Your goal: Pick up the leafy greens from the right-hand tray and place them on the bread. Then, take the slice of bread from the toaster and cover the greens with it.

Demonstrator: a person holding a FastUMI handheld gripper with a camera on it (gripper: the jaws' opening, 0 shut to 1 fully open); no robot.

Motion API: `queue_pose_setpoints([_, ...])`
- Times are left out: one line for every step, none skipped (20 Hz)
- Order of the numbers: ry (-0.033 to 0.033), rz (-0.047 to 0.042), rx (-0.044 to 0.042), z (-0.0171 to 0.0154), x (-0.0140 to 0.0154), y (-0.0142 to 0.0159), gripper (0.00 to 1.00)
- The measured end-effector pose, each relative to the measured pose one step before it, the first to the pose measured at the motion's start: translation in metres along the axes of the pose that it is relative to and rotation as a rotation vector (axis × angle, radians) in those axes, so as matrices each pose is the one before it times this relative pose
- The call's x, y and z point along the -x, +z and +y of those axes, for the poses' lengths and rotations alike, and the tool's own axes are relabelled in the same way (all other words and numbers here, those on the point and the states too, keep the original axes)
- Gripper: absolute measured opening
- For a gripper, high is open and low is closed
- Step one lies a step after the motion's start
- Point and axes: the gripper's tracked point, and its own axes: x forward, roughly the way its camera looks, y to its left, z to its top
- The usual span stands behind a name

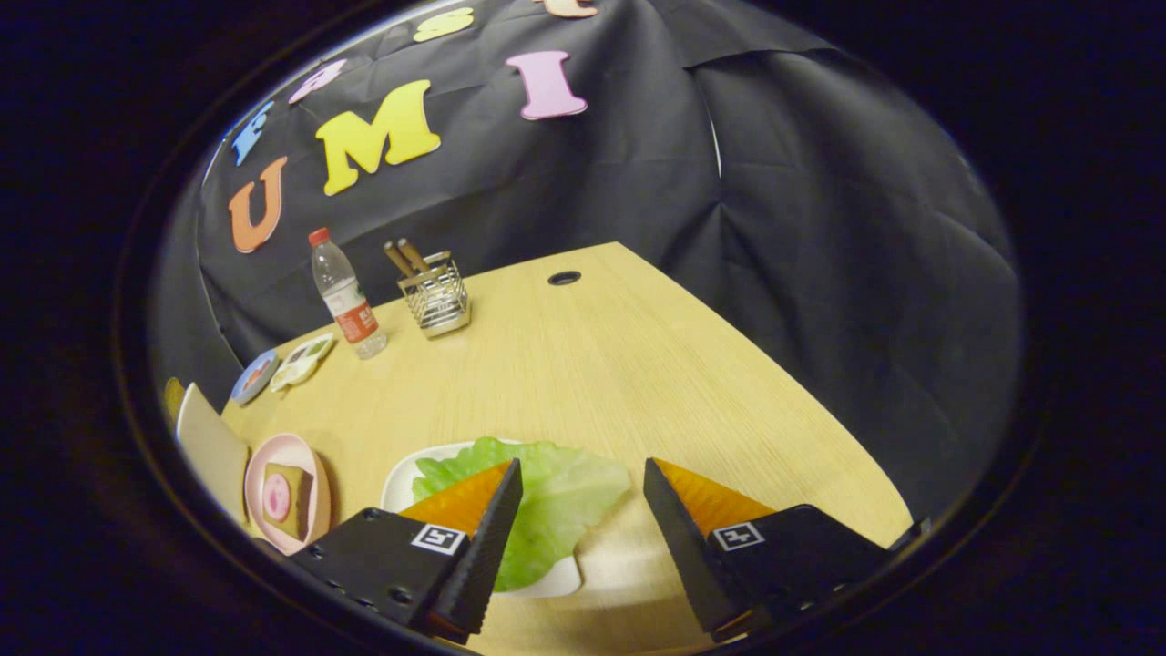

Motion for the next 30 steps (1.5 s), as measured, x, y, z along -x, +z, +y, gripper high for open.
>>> queue_pose_setpoints([-0.01740, 0.01432, 0.01149, -0.00208, -0.00326, -0.00289, 0.83])
queue_pose_setpoints([-0.01132, 0.01484, 0.00385, -0.00087, -0.00336, -0.00287, 0.83])
queue_pose_setpoints([-0.00532, 0.01597, -0.00060, 0.00055, -0.00478, -0.00187, 0.83])
queue_pose_setpoints([0.00432, 0.00646, 0.00173, 0.00205, -0.00094, -0.00005, 0.83])
queue_pose_setpoints([-0.00592, 0.00306, 0.00109, -0.00197, -0.00056, -0.00088, 0.83])
queue_pose_setpoints([0.00491, -0.00696, 0.00923, 0.00281, 0.00220, 0.00262, 0.81])
queue_pose_setpoints([-0.00432, -0.00233, 0.01414, 0.00080, -0.00048, -0.00113, 0.75])
queue_pose_setpoints([-0.00454, -0.00565, 0.01445, 0.00146, 0.00091, 0.00059, 0.62])
queue_pose_setpoints([-0.00398, -0.00599, 0.01414, 0.00183, 0.00225, 0.00126, 0.49])
queue_pose_setpoints([-0.00015, -0.00680, 0.01010, 0.00214, 0.00150, 0.00020, 0.36])
queue_pose_setpoints([-0.00604, -0.00589, 0.00941, 0.00143, 0.00064, 0.00134, 0.23])
queue_pose_setpoints([-0.00431, -0.00373, 0.01345, 0.00230, 0.00205, 0.00133, 0.08])
queue_pose_setpoints([-0.00149, -0.00658, 0.01012, 0.00189, 0.00196, 0.00101, 0.05])
queue_pose_setpoints([-0.00047, -0.00591, 0.01664, 0.00429, 0.00369, 0.00221, 0.01])
queue_pose_setpoints([0.00303, -0.01179, 0.01094, 0.00293, 0.00535, 0.00260, 0.01])
queue_pose_setpoints([-0.00109, -0.01652, 0.00939, 0.00363, 0.00733, 0.00601, 0.01])
queue_pose_setpoints([-0.00454, -0.02603, 0.00658, 0.00271, 0.00828, 0.00615, 0.00])
queue_pose_setpoints([-0.00329, -0.02479, 0.00884, 0.00440, 0.00816, 0.00686, 0.00])
queue_pose_setpoints([-0.00086, -0.02145, 0.01434, 0.00515, 0.00938, 0.00498, 0.00])
queue_pose_setpoints([-0.00261, -0.01963, 0.00714, 0.00479, 0.00931, 0.00680, 0.00])
queue_pose_setpoints([-0.00453, -0.02403, 0.00180, 0.00358, 0.00993, 0.00698, 0.00])
queue_pose_setpoints([0.00042, -0.01701, 0.00676, 0.00576, 0.00958, 0.00588, 0.00])
queue_pose_setpoints([-0.00201, -0.02061, 0.01083, 0.00599, 0.01000, 0.00479, 0.00])
queue_pose_setpoints([0.00008, -0.01386, 0.01655, 0.00621, 0.00921, 0.00442, 0.01])
queue_pose_setpoints([0.00314, -0.01276, 0.01301, 0.00744, 0.00933, 0.00340, 0.00])
queue_pose_setpoints([0.00595, -0.01099, 0.00735, 0.00758, 0.00933, 0.00446, 0.00])
queue_pose_setpoints([0.00576, -0.01011, -0.00094, 0.00671, 0.00901, 0.00315, 0.00])
queue_pose_setpoints([0.00650, -0.01706, -0.00273, 0.00788, 0.00842, 0.00525, 0.00])
queue_pose_setpoints([0.00698, -0.00999, -0.00163, 0.00892, 0.00580, 0.00355, 0.00])
queue_pose_setpoints([0.01227, -0.00609, 0.00036, 0.01035, 0.00500, 0.00301, 0.00])
